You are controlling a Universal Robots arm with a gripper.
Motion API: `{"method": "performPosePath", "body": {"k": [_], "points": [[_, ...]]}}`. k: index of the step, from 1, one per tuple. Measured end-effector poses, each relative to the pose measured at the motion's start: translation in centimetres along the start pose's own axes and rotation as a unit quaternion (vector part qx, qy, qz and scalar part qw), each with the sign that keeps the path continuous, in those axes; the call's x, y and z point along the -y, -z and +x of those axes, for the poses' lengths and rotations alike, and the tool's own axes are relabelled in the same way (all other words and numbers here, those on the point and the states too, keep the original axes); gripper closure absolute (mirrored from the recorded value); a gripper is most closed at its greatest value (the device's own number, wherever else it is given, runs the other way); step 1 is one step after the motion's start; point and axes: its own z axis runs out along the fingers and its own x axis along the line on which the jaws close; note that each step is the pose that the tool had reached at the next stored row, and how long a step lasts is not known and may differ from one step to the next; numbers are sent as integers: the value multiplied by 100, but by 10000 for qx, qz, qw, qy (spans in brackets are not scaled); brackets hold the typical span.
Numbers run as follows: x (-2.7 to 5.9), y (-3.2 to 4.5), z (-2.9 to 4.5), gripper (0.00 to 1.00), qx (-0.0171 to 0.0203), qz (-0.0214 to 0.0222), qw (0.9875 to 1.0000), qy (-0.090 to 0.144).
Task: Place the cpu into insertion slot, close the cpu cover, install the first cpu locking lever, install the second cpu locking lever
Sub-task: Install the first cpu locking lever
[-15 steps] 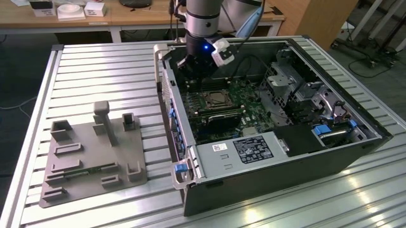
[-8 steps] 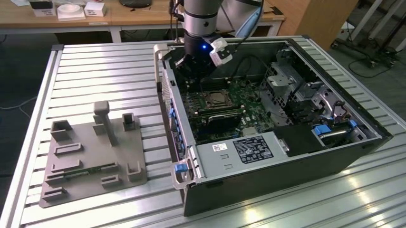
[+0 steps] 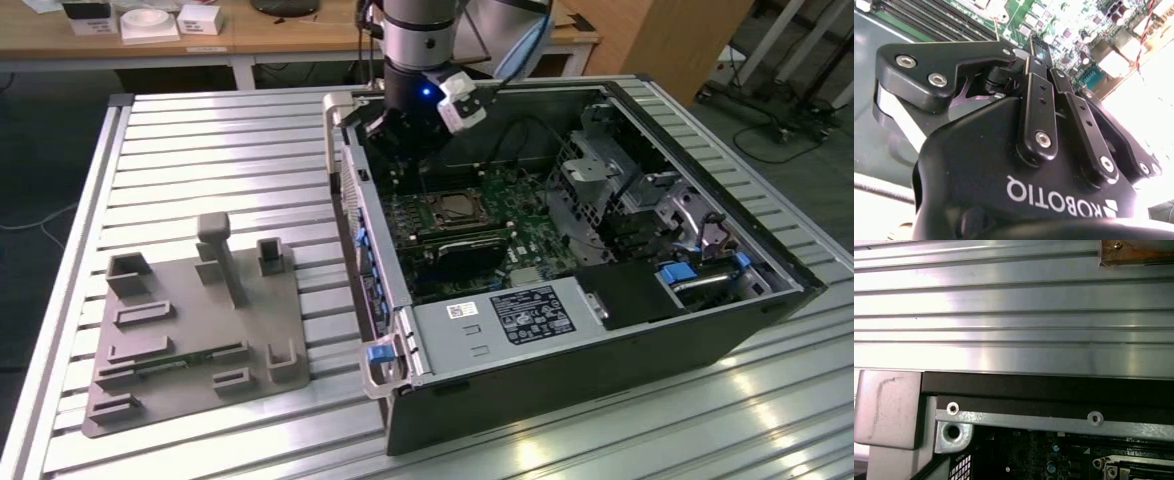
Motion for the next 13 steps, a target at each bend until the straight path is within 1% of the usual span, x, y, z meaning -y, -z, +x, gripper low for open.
{"method": "performPosePath", "body": {"k": [6,11,13], "points": [[-53,44,21,90,3,0,10000,0],[-139,49,20,90,3,0,10000,0],[-150,55,19,90,3,0,10000,0]]}}
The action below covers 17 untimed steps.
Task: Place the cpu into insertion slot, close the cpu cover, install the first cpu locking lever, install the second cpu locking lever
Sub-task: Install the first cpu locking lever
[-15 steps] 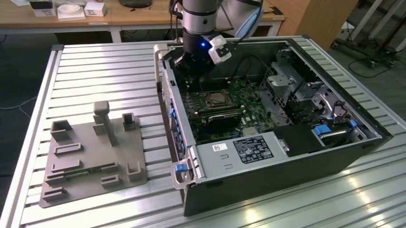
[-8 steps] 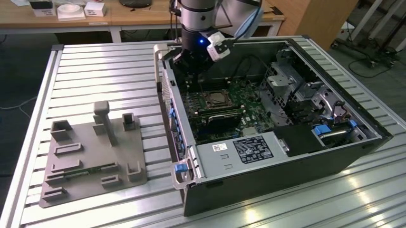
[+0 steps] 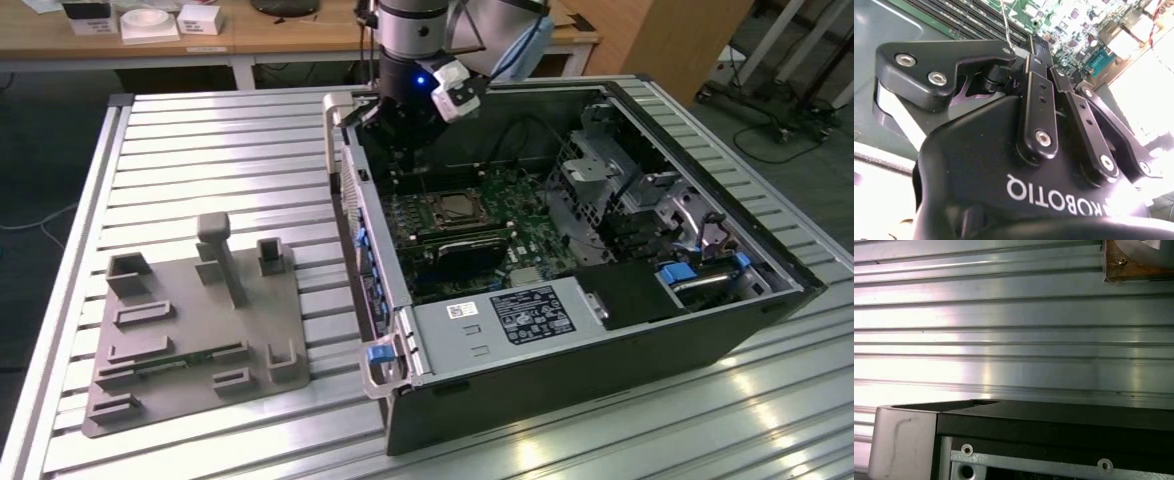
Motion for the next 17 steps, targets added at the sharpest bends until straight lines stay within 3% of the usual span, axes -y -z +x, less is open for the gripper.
{"method": "performPosePath", "body": {"k": [8,17], "points": [[-1,-2,-27,90,0,-11,9998,214],[7,-12,-230,90,-5,-12,9997,224]]}}
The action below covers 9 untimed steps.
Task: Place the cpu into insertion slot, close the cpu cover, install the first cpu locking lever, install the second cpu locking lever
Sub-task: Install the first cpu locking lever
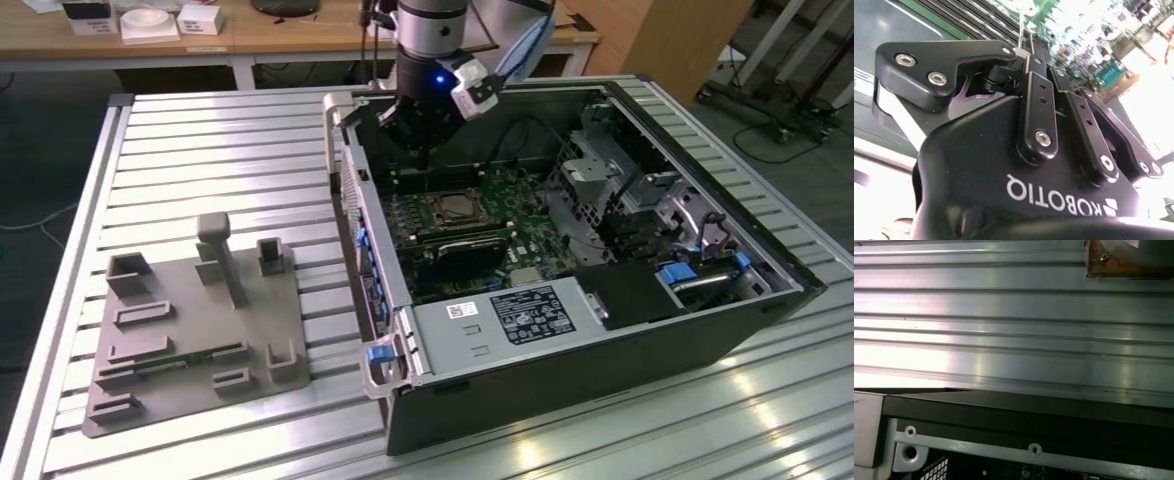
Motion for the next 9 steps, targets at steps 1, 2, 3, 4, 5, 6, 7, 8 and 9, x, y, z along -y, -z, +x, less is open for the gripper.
{"method": "performPosePath", "body": {"k": [1,2,3,4,5,6,7,8,9], "points": [[3,-1,-33,90,-2,0,10000,2],[6,-3,-66,90,-4,0,10000,5],[9,-5,-99,90,-5,0,10000,6],[12,-6,-134,90,-8,-1,10000,7],[15,-9,-169,90,-9,-1,10000,9],[17,-12,-201,90,-11,-1,10000,12],[19,-15,-227,90,-11,-2,10000,12],[21,-17,-245,90,-12,-2,10000,13],[24,-30,-274,90,-11,-3,10000,16]]}}
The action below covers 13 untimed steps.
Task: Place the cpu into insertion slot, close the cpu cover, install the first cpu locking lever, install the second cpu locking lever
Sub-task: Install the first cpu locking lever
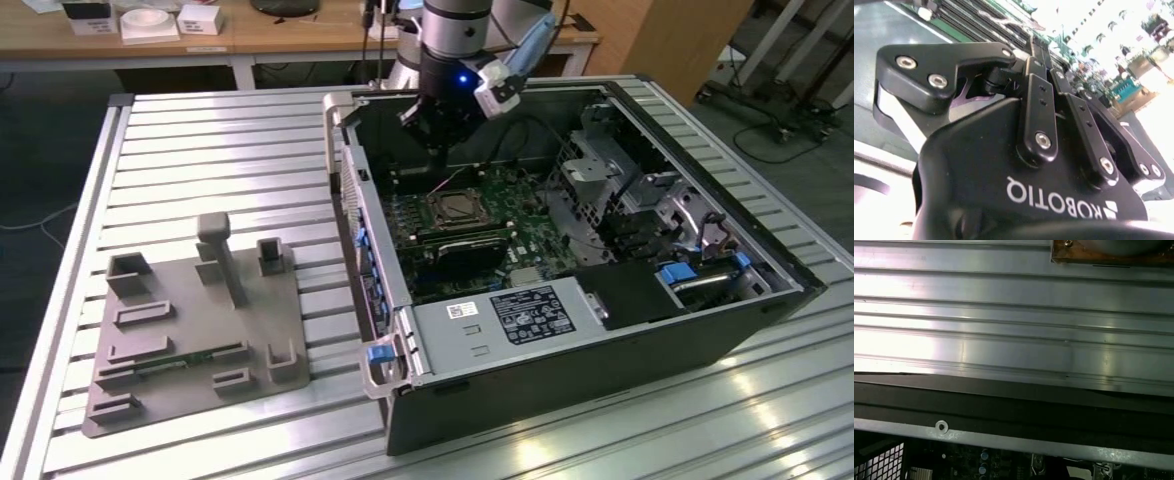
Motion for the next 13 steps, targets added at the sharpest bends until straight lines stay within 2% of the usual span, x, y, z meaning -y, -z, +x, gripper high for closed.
{"method": "performPosePath", "body": {"k": [6,7,8,11,12,13], "points": [[0,-28,-13,90,-1,1,10000,1],[0,-29,-12,90,0,-21,10000,1],[0,-31,-13,90,6,-85,10000,-2],[3,-37,-12,90,30,-341,9994,-14],[5,-42,-12,90,34,-399,9992,-16],[9,-50,-13,90,36,-423,9991,-17]]}}
